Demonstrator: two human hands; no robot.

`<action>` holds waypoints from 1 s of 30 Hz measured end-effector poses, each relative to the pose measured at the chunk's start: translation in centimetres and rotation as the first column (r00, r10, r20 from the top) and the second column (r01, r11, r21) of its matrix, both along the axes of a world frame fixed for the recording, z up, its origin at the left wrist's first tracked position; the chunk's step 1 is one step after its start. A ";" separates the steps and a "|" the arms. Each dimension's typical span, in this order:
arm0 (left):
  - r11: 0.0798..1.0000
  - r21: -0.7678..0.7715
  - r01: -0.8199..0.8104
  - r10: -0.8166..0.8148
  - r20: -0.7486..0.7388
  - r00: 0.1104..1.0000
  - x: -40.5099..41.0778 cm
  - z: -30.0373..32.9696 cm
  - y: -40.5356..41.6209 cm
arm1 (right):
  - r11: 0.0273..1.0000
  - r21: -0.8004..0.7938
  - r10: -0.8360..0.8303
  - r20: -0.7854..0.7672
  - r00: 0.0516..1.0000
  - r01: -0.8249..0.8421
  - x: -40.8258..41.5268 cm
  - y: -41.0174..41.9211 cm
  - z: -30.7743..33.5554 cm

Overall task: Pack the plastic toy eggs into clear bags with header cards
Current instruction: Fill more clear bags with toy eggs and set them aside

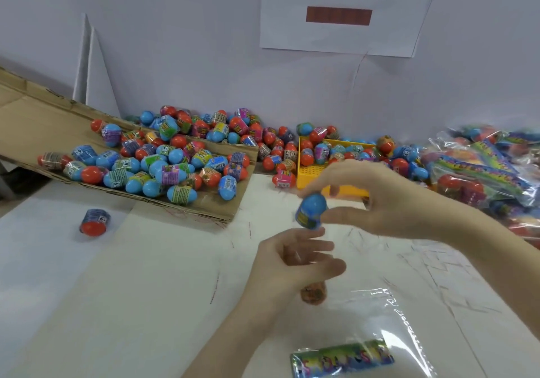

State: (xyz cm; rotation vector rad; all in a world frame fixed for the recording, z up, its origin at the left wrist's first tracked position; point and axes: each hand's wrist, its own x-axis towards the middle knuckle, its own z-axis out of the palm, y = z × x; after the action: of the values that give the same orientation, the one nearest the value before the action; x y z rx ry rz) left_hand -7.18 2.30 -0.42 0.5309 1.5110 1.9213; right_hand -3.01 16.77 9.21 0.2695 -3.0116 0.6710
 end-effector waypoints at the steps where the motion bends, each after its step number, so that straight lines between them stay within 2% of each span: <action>1: 1.000 -0.002 -0.003 0.003 -0.020 1.000 0.1 0.1 0.0 | 0.992 0.128 0.000 0.052 0.999 -0.007 0.1 0.0 -0.1; 2: 1.000 -0.001 -0.004 0.004 -0.036 0.999 0.1 0.1 0.0 | 0.982 0.191 -0.009 0.077 0.997 -0.006 0.3 -0.1 0.1; 6: 1.000 0.026 -0.017 0.018 -0.045 0.999 0.0 0.3 -0.1 | 0.972 0.234 -0.040 0.123 0.992 0.010 0.8 -0.1 0.7; 10: 1.000 0.025 -0.008 0.010 -0.063 0.998 0.0 0.2 -0.1 | 0.937 0.348 -0.055 0.196 0.979 -0.017 0.8 -0.2 0.7; 16: 1.000 0.011 -0.012 0.013 -0.089 0.996 0.1 -0.2 0.1 | 0.959 0.283 -0.059 0.232 0.971 -0.009 1.0 0.0 0.4; 21: 0.997 0.054 -0.052 0.055 -0.050 0.997 0.2 -0.2 0.1 | 0.968 0.250 -0.062 0.176 0.982 0.017 1.6 0.2 -0.5; 25: 0.994 0.024 -0.110 0.111 -0.011 0.994 -0.5 -0.7 0.0 | 0.881 0.469 0.006 0.121 0.993 -0.063 1.6 0.2 -2.0; 26: 0.994 0.014 -0.109 0.109 -0.014 0.994 -0.5 -0.8 0.0 | 0.879 0.472 0.020 0.109 0.994 -0.069 1.6 0.3 -2.2; 27: 0.994 0.010 -0.107 0.107 -0.010 0.994 -0.5 -0.8 0.1 | 0.906 0.418 0.026 0.088 0.996 -0.061 1.4 0.3 -2.2; 28: 0.994 0.008 -0.106 0.106 0.000 0.994 -0.4 -0.9 0.2 | 0.958 0.286 0.014 0.028 1.000 -0.021 0.8 0.3 -2.1; 29: 0.994 0.011 -0.107 0.107 0.016 0.994 -0.4 -0.9 0.2 | 0.996 0.074 -0.035 -0.085 0.996 0.041 -0.2 0.4 -2.0; 30: 0.994 0.015 -0.104 0.103 0.032 0.994 -0.4 -0.9 0.3 | 0.982 -0.160 -0.132 -0.217 0.967 0.099 -1.6 0.9 -2.0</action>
State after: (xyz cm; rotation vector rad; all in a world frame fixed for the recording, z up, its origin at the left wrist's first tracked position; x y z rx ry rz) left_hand -7.61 2.56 -1.35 0.4356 1.5309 2.0132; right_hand -4.60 17.63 7.20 0.1502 -2.7206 0.7894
